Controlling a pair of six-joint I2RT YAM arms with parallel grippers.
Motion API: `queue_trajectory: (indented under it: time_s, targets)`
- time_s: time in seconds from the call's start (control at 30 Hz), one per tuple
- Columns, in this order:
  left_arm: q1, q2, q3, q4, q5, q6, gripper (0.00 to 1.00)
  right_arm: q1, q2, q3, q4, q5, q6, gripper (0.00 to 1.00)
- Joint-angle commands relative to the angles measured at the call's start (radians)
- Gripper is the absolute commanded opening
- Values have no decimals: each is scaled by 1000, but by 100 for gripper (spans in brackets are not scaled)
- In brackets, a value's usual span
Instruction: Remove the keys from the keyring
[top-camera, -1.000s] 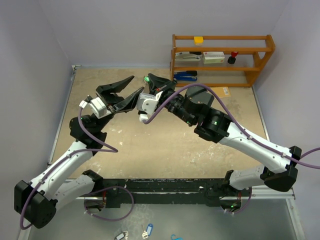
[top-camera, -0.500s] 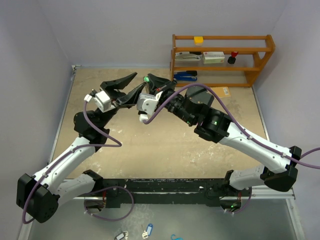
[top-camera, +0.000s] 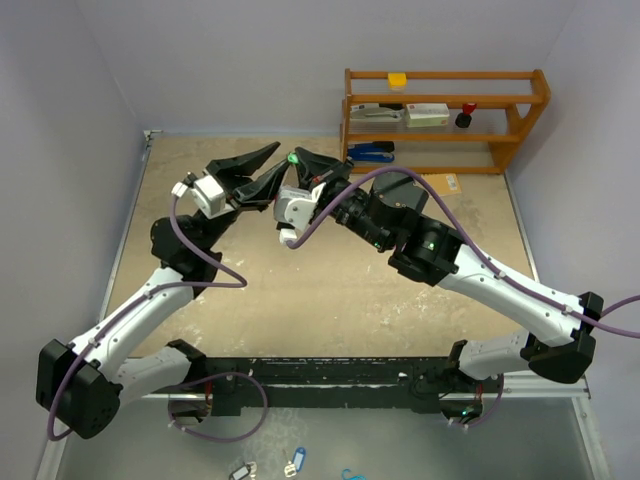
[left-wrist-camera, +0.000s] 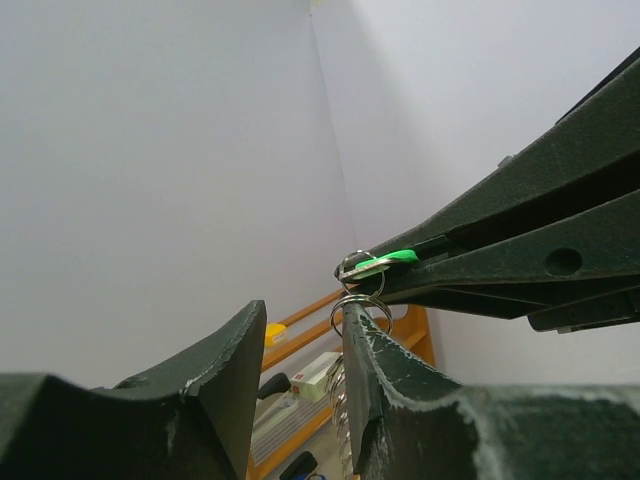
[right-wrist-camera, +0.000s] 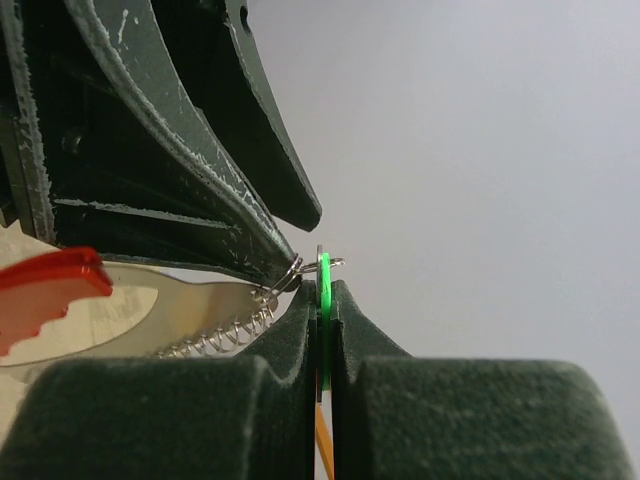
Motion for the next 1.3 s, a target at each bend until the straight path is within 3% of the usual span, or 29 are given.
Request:
queue_trajectory:
  time_s: [0.0,0.23,0.53,0.9,1.27]
  targets:
    - [-4,20,55,56,49,-39,33,2,-13,20,70,-7,9,0]
    - [-5,43,40,152,92,-100,28,2,-4,23,66,-5,13,0]
    - [-4,53,24,263,49,-148,0,2,8,27,64,-1,18,0]
    - [-4,28,23,174,-83,-98,0,2,2,-19,136,46,-6,0]
    - [-4,67,4,319,-144,-180,0,2,-12,-56,152,65,6,0]
